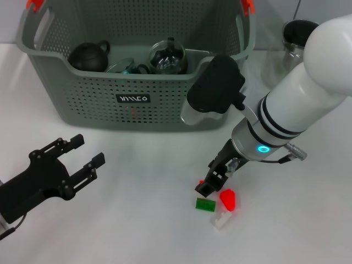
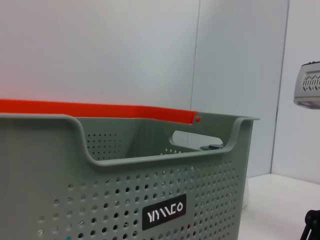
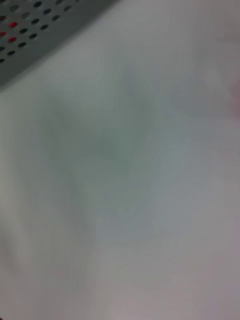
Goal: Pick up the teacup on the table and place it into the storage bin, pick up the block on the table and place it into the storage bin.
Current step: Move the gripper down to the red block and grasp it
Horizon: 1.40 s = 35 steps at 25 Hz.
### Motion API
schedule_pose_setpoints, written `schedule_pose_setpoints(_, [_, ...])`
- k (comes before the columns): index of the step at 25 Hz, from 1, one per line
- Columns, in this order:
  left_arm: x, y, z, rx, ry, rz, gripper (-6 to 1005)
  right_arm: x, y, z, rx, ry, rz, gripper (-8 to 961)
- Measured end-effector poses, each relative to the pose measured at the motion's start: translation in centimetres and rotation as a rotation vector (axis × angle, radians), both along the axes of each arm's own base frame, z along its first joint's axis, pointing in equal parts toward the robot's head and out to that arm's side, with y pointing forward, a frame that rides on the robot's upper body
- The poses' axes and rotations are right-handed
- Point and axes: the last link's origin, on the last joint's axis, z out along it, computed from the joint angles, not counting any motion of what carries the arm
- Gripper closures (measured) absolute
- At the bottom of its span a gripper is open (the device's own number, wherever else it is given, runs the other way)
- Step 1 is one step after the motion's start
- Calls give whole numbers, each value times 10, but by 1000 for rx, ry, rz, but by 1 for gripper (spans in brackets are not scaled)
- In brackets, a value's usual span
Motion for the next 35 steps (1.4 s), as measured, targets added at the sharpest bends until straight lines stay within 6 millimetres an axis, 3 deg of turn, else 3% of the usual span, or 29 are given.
schedule_pose_setpoints(10, [0,0,-1,-2,-4,0,369,6,-4,-10,-20,-13,-5,340])
schedule_pose_setpoints(15, [1,-1,-1,-3,-7,1,370,5,-3,-13,-14,-15,20,528])
schedule_pose_setpoints(35, [-1,0,-2,-4,3,10,370,6,-8,-11,-47,-34,8,526])
